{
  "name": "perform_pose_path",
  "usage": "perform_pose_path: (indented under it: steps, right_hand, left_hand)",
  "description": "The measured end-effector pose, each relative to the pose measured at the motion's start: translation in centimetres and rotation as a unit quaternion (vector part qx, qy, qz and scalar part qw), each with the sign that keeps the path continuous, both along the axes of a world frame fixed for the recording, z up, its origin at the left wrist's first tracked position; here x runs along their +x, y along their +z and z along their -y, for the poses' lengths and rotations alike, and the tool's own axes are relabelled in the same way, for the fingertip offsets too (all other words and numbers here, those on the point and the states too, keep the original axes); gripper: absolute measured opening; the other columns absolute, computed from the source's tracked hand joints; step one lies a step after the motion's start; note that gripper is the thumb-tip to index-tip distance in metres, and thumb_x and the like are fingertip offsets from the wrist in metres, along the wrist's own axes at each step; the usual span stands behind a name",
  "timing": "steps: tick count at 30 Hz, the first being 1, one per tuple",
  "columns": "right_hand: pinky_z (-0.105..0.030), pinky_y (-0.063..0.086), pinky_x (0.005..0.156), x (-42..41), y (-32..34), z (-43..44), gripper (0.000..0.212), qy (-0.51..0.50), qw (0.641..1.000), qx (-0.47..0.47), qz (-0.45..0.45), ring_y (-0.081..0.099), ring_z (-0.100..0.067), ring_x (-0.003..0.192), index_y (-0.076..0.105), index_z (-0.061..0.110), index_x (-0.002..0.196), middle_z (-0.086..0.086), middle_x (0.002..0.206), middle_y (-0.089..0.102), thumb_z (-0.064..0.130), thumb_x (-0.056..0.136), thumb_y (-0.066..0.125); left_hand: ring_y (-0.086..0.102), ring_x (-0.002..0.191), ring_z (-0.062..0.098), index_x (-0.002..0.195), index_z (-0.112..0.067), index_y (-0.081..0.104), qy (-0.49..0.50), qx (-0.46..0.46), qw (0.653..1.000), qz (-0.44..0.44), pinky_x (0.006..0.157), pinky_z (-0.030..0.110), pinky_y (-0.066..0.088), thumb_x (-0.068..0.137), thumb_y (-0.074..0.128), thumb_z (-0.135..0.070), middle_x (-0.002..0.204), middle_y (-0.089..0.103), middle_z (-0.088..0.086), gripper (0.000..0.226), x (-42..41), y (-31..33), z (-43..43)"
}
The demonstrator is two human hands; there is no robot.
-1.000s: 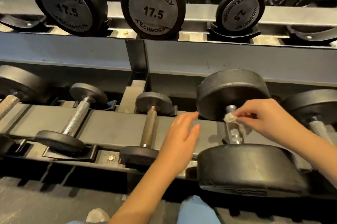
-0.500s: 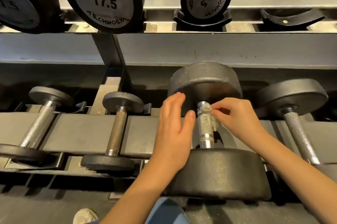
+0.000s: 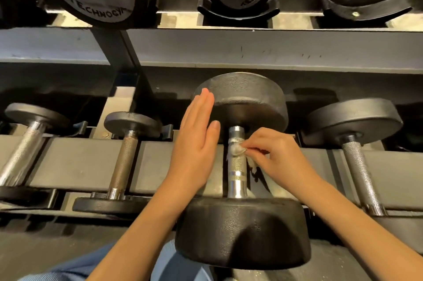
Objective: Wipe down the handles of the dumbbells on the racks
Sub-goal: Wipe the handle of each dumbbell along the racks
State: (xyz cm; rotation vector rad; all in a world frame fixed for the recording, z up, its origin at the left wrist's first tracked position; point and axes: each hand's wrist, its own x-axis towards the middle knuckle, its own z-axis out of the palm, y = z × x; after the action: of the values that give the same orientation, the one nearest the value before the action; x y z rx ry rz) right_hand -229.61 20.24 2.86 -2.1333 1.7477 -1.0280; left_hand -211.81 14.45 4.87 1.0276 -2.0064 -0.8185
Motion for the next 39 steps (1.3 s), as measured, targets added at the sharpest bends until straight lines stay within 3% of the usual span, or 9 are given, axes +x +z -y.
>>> perform_pose_path:
  steps: [5,13,21,23,27,32,35,37,39]
  right_hand:
    - [-0.03,0.053,0.058,0.8,0.1,1.5,0.017,-0.07,0.996,-0.056,-0.026,0.062,-0.02,0.068,0.075,0.009,0.093,-0.004,0.079,0.063,0.013,0.082,0.063]
    - [-0.015,0.047,0.067,0.2,0.3,-0.7,0.018,0.03,0.999,0.029,-0.006,0.059,-0.006,0.075,0.076,0.015,0.095,0.005,0.085,0.063,0.018,0.081,0.065]
    - [-0.036,0.054,0.056,0.9,0.3,1.4,0.014,-0.078,0.996,-0.043,-0.028,0.061,-0.019,0.066,0.075,0.008,0.09,-0.004,0.075,0.062,0.013,0.082,0.065]
    - [-0.03,0.051,0.055,1.0,0.7,1.0,0.017,-0.047,0.998,-0.029,-0.036,0.06,-0.018,0.064,0.076,0.009,0.09,-0.004,0.075,0.061,0.016,0.081,0.063]
    - [-0.007,0.042,0.062,0.7,0.7,-0.8,0.017,0.05,0.997,0.033,-0.041,0.052,0.0,0.069,0.077,0.013,0.09,0.004,0.08,0.06,0.015,0.078,0.066]
    - [-0.009,0.041,0.065,0.7,0.6,0.4,0.012,0.01,0.999,0.017,-0.029,0.056,-0.007,0.072,0.076,0.009,0.09,0.002,0.084,0.06,0.01,0.078,0.072]
    - [-0.024,0.049,0.06,1.1,0.8,1.1,0.014,-0.005,0.999,-0.007,-0.05,0.061,-0.016,0.069,0.076,0.009,0.09,-0.002,0.083,0.063,0.014,0.078,0.069]
    - [-0.025,0.049,0.059,1.1,0.9,0.7,0.014,0.023,0.998,-0.006,-0.064,0.06,-0.012,0.069,0.076,0.011,0.089,0.0,0.081,0.063,0.013,0.076,0.07]
    - [-0.015,0.045,0.063,0.9,1.0,-0.1,0.016,0.07,0.996,0.018,-0.054,0.051,0.004,0.069,0.077,0.013,0.088,0.011,0.079,0.057,0.015,0.075,0.068]
  left_hand:
    - [0.009,0.143,-0.005,0.143,-0.036,0.013,0.0,0.011,1.0,-0.011,0.12,0.028,0.013,0.097,0.03,-0.031,0.156,0.013,-0.018,0.049,0.0,-0.1,0.0]
    - [0.011,0.143,-0.003,0.143,-0.034,0.016,-0.004,0.014,0.999,-0.03,0.12,0.025,0.013,0.098,0.03,-0.03,0.154,0.015,-0.018,0.048,0.1,-0.2,0.1]
    - [0.017,0.14,-0.006,0.143,-0.032,0.023,-0.023,-0.006,1.0,-0.006,0.111,0.006,0.012,0.097,0.032,-0.029,0.151,0.022,-0.017,0.047,1.0,0.1,1.1]
    - [0.018,0.14,-0.006,0.142,-0.033,0.024,-0.026,-0.006,1.0,-0.005,0.111,0.007,0.013,0.097,0.032,-0.03,0.15,0.023,-0.018,0.046,1.1,0.1,1.4]
    - [0.019,0.137,-0.009,0.142,-0.031,0.026,-0.029,-0.012,0.999,-0.007,0.109,0.004,0.013,0.097,0.032,-0.028,0.148,0.024,-0.019,0.046,1.1,0.2,1.6]
    - [0.02,0.139,-0.006,0.142,-0.032,0.026,-0.031,-0.016,0.999,-0.001,0.111,0.006,0.014,0.097,0.033,-0.029,0.148,0.025,-0.018,0.045,1.3,0.2,1.9]
    - [0.02,0.139,-0.005,0.141,-0.033,0.025,-0.032,-0.014,0.999,-0.002,0.112,0.008,0.014,0.097,0.032,-0.029,0.148,0.024,-0.019,0.044,1.3,0.2,1.8]
    - [0.02,0.139,-0.005,0.141,-0.033,0.025,-0.032,-0.012,0.999,-0.005,0.112,0.008,0.014,0.097,0.032,-0.029,0.148,0.024,-0.019,0.045,1.3,0.2,1.7]
    - [0.021,0.139,-0.006,0.14,-0.033,0.026,-0.03,-0.012,0.999,-0.011,0.112,0.007,0.014,0.097,0.033,-0.028,0.148,0.025,-0.019,0.044,1.2,0.2,1.7]
